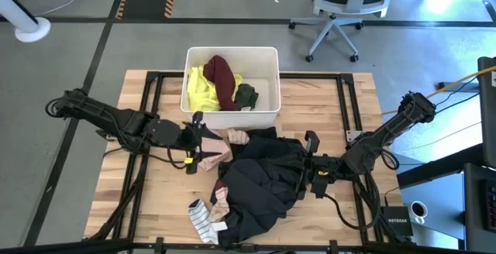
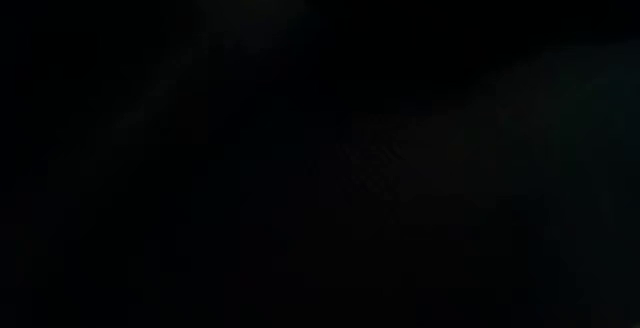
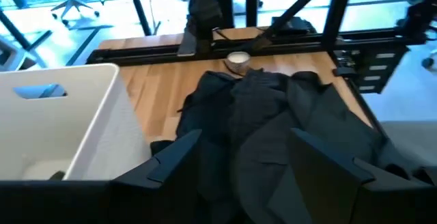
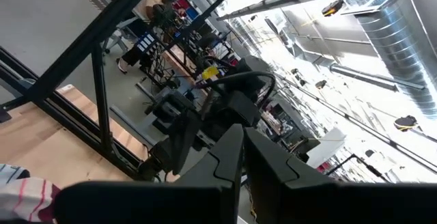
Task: Sort clothes
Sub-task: Put the red sock into the white laundry organizer
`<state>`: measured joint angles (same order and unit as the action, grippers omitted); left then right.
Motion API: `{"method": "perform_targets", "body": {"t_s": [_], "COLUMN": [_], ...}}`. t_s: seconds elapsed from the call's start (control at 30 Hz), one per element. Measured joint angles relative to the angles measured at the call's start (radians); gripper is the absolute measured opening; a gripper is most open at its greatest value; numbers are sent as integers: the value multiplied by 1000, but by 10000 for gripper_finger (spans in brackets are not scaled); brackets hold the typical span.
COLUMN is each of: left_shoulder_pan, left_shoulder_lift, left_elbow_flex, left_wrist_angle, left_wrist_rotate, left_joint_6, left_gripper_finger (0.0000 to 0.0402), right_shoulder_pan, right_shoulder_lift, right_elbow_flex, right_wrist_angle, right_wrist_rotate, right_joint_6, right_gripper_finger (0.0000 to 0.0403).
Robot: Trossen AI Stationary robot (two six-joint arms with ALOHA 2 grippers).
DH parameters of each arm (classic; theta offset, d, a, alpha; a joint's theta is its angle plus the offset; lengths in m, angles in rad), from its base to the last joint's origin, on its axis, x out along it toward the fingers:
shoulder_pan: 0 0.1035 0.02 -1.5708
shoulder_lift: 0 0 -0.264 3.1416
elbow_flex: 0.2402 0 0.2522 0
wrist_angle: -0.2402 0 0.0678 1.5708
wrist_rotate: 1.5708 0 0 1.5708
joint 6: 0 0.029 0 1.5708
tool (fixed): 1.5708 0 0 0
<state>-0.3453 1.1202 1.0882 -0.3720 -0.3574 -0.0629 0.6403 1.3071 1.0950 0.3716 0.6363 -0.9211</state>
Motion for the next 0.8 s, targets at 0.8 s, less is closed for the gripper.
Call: {"method": "perform_targets", "body": {"t_s": [0.8], "left_shoulder_pan": [-10], "left_shoulder_lift": [117], "left_elbow_flex": [2], "left_wrist_angle": [126], "left_wrist_rotate": [86], "left_joint_6": [148], "left_gripper_finger": [208], "right_shoulder_pan": [0], "right_shoulder_lift": [0], "right_elbow_flex": [0], "right_wrist_angle": [-1], "right_wrist_rotate": [0], "right_joint_6": [7], "right_gripper_finger": [33]}}
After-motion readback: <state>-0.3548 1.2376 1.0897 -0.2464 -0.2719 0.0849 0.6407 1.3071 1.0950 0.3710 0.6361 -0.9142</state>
